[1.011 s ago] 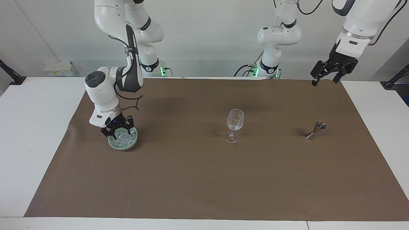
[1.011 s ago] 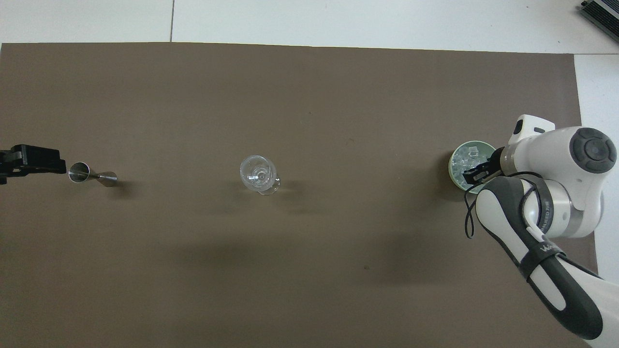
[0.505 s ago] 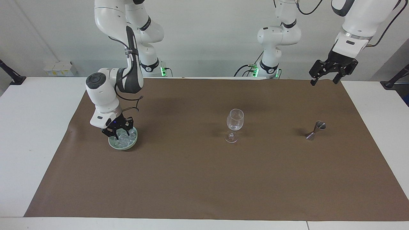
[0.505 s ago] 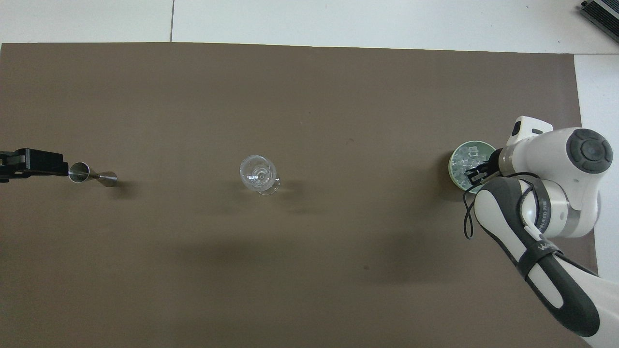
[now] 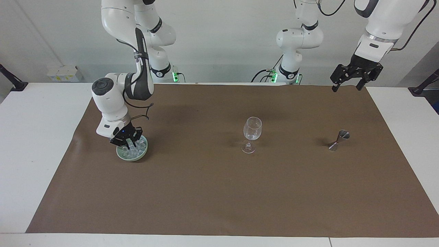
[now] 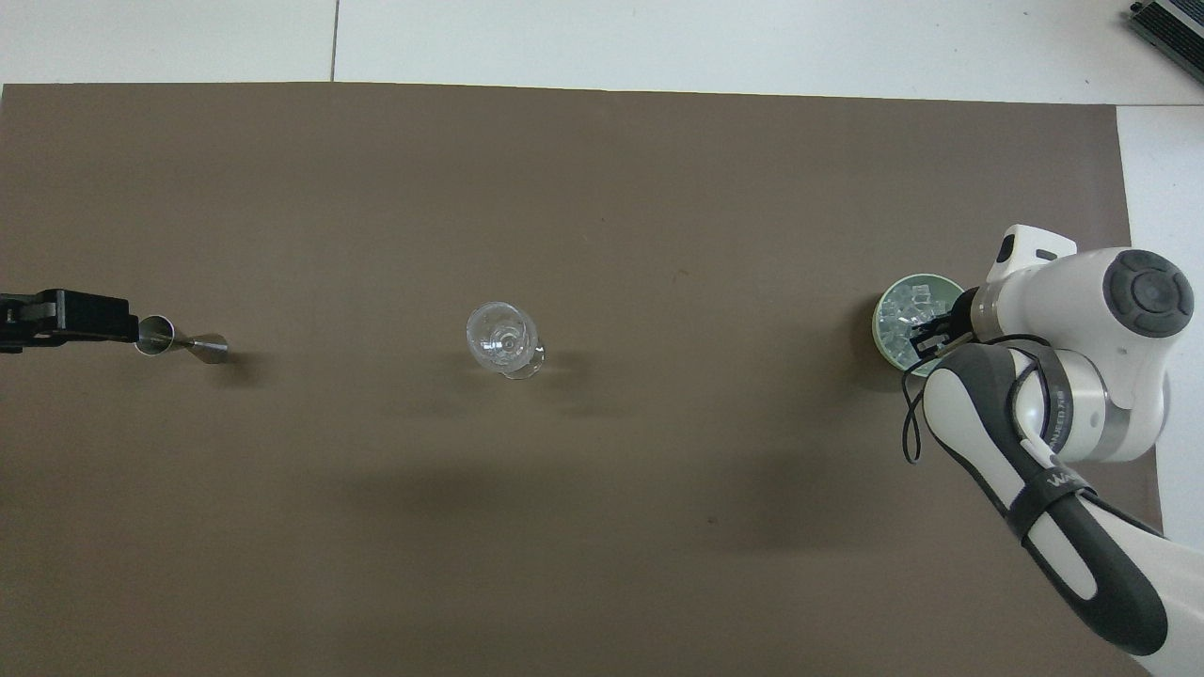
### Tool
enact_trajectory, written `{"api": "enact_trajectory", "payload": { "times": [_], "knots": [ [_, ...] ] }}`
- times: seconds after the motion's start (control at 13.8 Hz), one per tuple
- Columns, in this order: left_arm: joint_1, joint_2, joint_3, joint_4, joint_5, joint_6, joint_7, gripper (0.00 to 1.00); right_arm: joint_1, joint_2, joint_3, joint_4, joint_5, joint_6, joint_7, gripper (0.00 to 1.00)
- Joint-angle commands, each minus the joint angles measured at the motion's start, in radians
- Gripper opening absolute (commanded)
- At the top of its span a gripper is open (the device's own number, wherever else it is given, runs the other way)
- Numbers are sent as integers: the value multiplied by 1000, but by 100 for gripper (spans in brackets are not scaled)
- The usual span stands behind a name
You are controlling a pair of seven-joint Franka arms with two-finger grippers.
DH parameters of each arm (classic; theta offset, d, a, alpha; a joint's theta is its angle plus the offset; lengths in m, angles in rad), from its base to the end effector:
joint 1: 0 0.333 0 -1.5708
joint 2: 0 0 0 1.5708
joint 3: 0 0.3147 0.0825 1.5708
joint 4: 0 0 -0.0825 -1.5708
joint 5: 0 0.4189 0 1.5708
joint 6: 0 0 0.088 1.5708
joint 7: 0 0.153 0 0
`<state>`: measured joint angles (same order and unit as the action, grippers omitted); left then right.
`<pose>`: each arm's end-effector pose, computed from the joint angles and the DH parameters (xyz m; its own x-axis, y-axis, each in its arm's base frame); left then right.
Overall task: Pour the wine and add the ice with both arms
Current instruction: 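Close the right gripper on an ice cube in the bowl, then lift the ice cube and carry it over the wine glass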
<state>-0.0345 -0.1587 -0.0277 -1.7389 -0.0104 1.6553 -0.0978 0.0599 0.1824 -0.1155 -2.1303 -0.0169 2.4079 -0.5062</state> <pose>0.5494 -0.0367 0.5893 0.9966 0.0367 0.0740 0.0358 -0.9993 0.0133 0.6040 -0.0346 0.2621 0.8904 0.4501 0.0677 0.4453 -0.8922 0.0757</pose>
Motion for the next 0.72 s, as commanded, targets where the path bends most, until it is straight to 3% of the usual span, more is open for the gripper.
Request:
{"api": "enact_trajectory", "payload": {
  "times": [0.0, 0.65],
  "knots": [
    [-7, 5, 3, 15, 9, -2, 12, 100, -5, -6, 0, 29, 9, -44, 23, 4],
    [51, -2, -34, 12, 6, -12, 12, 100, 5, -126, 40, 171, 38, -311, 415, 0]
  ]
}}
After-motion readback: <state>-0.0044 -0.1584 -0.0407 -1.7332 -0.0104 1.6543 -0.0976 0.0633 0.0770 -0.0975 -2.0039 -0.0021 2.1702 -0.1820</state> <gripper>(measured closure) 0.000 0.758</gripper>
